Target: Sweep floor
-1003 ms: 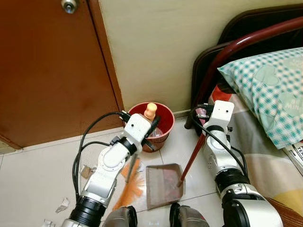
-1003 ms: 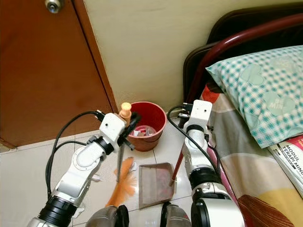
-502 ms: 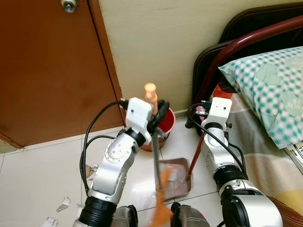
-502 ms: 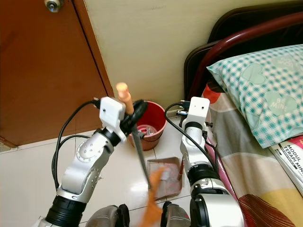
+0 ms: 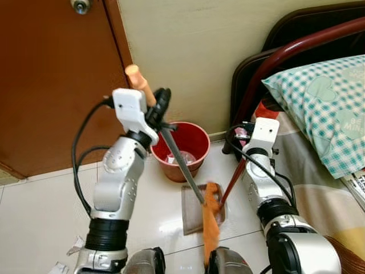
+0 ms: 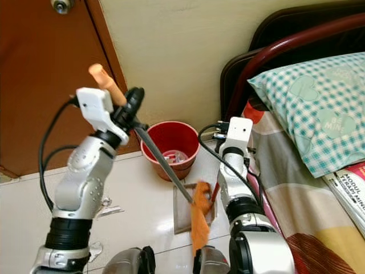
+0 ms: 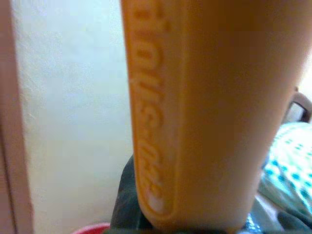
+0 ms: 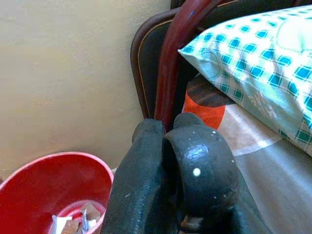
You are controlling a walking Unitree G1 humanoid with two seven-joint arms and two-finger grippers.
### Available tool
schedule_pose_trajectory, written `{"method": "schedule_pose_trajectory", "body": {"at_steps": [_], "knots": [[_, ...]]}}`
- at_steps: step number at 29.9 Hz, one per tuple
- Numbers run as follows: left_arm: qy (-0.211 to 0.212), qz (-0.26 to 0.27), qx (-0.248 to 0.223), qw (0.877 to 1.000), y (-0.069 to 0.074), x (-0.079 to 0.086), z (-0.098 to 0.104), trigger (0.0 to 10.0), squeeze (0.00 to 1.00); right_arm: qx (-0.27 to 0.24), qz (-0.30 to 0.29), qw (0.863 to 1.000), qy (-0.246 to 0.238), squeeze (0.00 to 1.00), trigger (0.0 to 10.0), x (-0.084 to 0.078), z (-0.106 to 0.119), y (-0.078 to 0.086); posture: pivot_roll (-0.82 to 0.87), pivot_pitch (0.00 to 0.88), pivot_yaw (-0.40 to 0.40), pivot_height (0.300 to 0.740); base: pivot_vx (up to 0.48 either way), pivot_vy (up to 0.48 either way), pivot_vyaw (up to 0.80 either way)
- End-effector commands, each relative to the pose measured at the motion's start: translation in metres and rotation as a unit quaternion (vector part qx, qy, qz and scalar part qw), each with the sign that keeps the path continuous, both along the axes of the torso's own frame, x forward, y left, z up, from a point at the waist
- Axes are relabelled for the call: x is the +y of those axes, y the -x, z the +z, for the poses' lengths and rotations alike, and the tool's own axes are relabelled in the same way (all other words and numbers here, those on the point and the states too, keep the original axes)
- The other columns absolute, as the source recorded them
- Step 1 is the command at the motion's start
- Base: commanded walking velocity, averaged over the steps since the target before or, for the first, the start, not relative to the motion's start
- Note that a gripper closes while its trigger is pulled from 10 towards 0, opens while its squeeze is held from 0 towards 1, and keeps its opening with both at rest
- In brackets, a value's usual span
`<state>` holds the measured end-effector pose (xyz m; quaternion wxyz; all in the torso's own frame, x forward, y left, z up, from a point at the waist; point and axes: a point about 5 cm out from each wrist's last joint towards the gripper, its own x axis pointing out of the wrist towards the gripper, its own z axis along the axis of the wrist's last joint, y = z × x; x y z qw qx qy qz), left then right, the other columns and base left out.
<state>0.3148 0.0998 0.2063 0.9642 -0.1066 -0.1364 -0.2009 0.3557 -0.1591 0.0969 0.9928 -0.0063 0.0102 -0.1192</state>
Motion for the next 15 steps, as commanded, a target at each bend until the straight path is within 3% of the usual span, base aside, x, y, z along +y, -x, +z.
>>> {"method": "schedule_pose_trajectory", "body": {"at_steps": [1,9,11,15], "knots": [[0.004,0.021,-0.049,0.999,0.000,0.008,0.018,10.0,0.00,0.009,-0.004,1.000,-0.004,0.00,10.0,-0.004,-0.002,0.000,0.06,0.115,-0.005,0.740,0.000,0.000,0.00],[-0.016,0.077,-0.039,0.996,0.002,0.038,0.005,10.0,0.00,0.011,0.002,1.000,-0.007,0.00,10.0,-0.011,-0.006,0.004,0.05,0.087,-0.024,0.740,0.000,0.000,0.00],[-0.027,0.100,-0.029,0.994,0.008,0.050,-0.005,10.0,0.00,0.013,0.008,1.000,-0.005,0.00,10.0,-0.015,-0.010,0.008,0.04,0.075,-0.028,0.740,0.000,0.000,0.00],[-0.047,0.112,-0.021,0.992,0.015,0.060,-0.016,10.0,0.00,0.016,0.010,1.000,-0.004,0.00,10.0,-0.021,-0.014,0.013,0.04,0.066,-0.029,0.740,0.000,0.000,0.00]]}}
